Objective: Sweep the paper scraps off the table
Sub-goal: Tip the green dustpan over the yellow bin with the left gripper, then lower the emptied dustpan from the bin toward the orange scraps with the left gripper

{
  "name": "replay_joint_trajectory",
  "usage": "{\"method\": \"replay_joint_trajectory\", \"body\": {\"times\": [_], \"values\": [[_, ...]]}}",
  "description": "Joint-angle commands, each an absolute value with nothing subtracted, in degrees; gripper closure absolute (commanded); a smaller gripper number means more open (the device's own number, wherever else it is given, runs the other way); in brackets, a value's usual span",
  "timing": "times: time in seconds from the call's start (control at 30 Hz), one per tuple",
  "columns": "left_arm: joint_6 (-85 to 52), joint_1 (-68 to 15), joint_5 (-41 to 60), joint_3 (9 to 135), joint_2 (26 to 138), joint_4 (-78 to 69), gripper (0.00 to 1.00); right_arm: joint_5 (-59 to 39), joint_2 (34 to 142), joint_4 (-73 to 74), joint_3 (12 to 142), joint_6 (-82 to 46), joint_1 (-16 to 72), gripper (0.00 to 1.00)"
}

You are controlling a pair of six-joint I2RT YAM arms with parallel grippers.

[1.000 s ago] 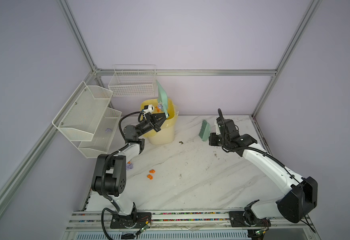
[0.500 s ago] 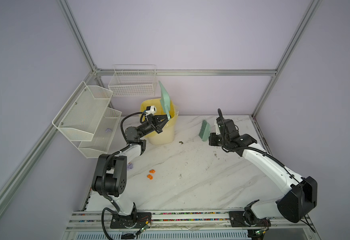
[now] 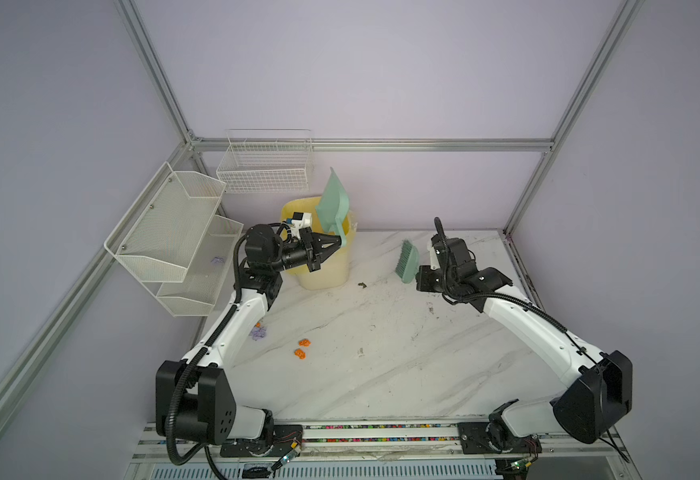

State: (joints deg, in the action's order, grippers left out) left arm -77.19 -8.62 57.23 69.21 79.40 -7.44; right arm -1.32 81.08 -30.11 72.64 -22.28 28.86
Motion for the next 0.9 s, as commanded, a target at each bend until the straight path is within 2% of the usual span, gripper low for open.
{"method": "replay_joint_trajectory", "body": {"times": [0.0,0.2,0.37,0.67,0.87], "values": [[-58.1,-9.7,54.6,76.0,77.8,15.7,1.0,-2.4,80.4,-28.0,74.9,-23.9,28.6,1.0],[-47.7,-15.0,46.9,80.3,75.2,29.8,1.0,-5.8,80.1,-25.1,74.5,-23.5,28.6,1.0],[-43.7,-19.7,40.4,79.4,72.9,36.0,1.0,-7.9,78.9,-23.0,74.1,-23.4,28.7,1.0],[-42.0,-28.3,28.4,75.4,67.3,43.5,1.0,-9.3,75.3,-23.0,73.6,-22.8,28.6,1.0],[-43.8,-29.8,23.2,68.0,63.2,45.1,1.0,-12.3,74.0,-23.2,71.8,-23.2,28.6,1.0]]}}
